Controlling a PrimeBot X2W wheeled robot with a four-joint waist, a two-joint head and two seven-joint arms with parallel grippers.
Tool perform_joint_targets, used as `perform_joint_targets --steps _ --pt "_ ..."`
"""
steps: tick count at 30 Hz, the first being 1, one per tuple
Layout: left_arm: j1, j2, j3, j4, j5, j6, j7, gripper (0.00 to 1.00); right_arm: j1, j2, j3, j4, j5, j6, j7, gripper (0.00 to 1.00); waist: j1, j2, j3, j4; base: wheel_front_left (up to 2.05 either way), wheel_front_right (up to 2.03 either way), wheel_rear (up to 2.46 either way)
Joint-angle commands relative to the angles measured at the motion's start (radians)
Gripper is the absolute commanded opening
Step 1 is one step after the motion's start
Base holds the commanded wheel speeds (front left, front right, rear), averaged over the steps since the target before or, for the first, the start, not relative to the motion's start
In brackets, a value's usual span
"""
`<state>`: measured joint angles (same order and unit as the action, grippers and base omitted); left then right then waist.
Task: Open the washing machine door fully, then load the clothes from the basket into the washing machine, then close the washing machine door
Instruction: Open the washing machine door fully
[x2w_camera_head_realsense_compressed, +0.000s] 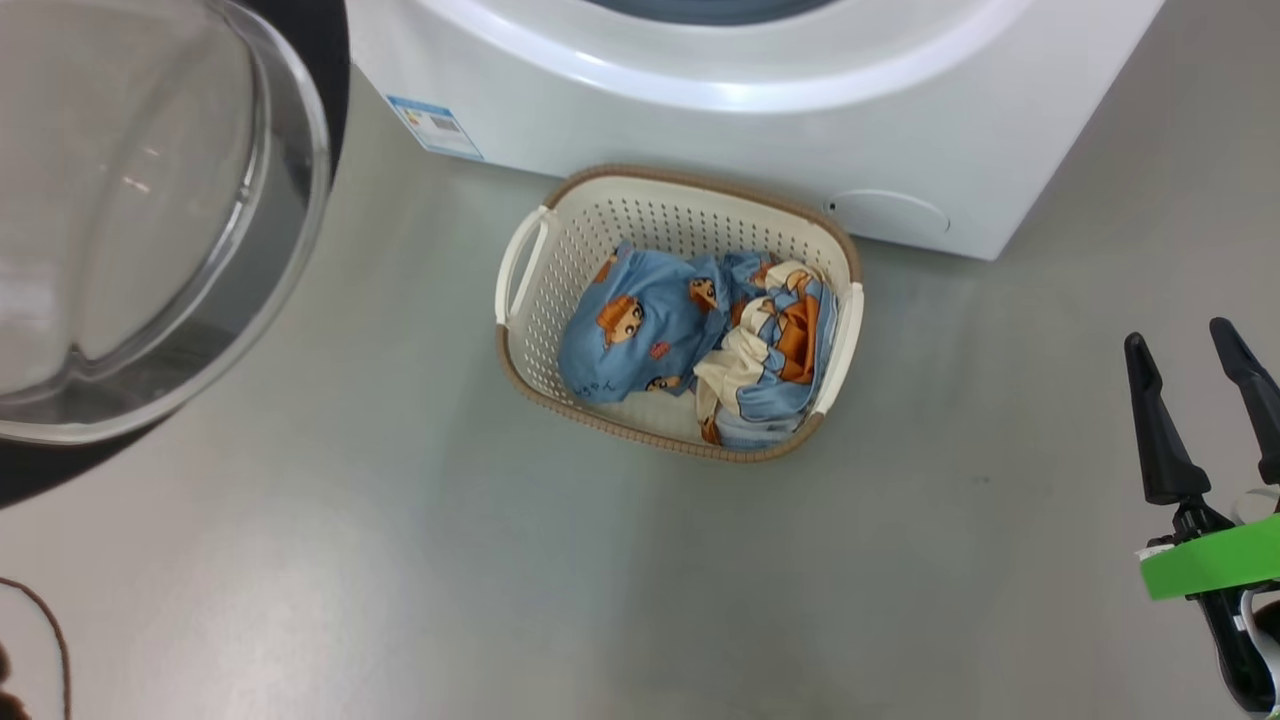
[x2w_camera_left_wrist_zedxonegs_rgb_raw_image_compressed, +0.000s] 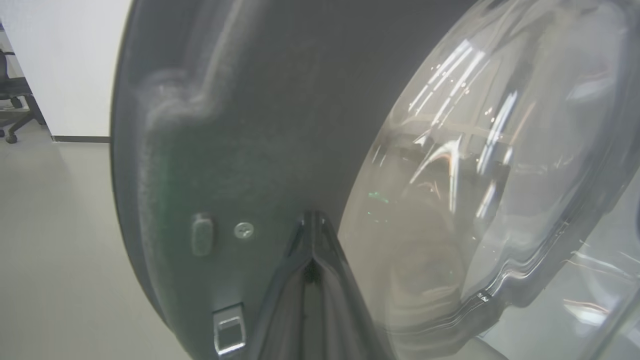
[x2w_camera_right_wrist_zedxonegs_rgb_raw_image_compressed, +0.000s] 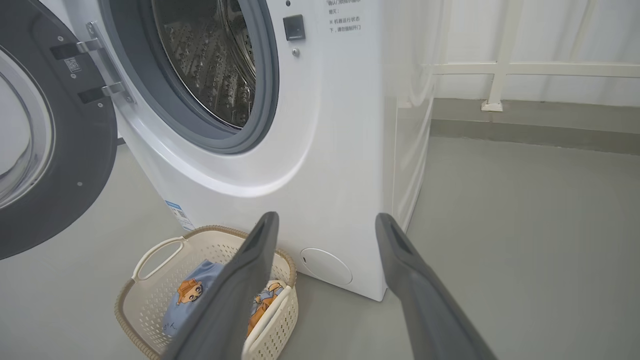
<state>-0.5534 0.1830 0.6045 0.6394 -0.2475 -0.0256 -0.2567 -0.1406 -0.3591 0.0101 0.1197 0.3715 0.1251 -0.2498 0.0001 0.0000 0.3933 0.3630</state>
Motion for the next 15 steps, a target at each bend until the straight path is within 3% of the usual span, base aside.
perform_joint_targets --steps 1,15 --pt "-0.022 0.072 0.043 -0.005 0.008 -0.005 -0.005 0.0 -0.014 -0.022 0.015 -0.026 0.012 0.006 -0.012 1.0 -0.0001 0.0 0.029 -0.004 0.0 0.0 0.0" --pt "-0.09 0.077 0.167 0.044 0.036 -0.036 -0.005 0.0 -0.034 -0.034 0.013 -0.038 0.015 0.006 -0.012 1.0 -0.0001 0.0 0.075 -0.016 0.0 0.0 0.0"
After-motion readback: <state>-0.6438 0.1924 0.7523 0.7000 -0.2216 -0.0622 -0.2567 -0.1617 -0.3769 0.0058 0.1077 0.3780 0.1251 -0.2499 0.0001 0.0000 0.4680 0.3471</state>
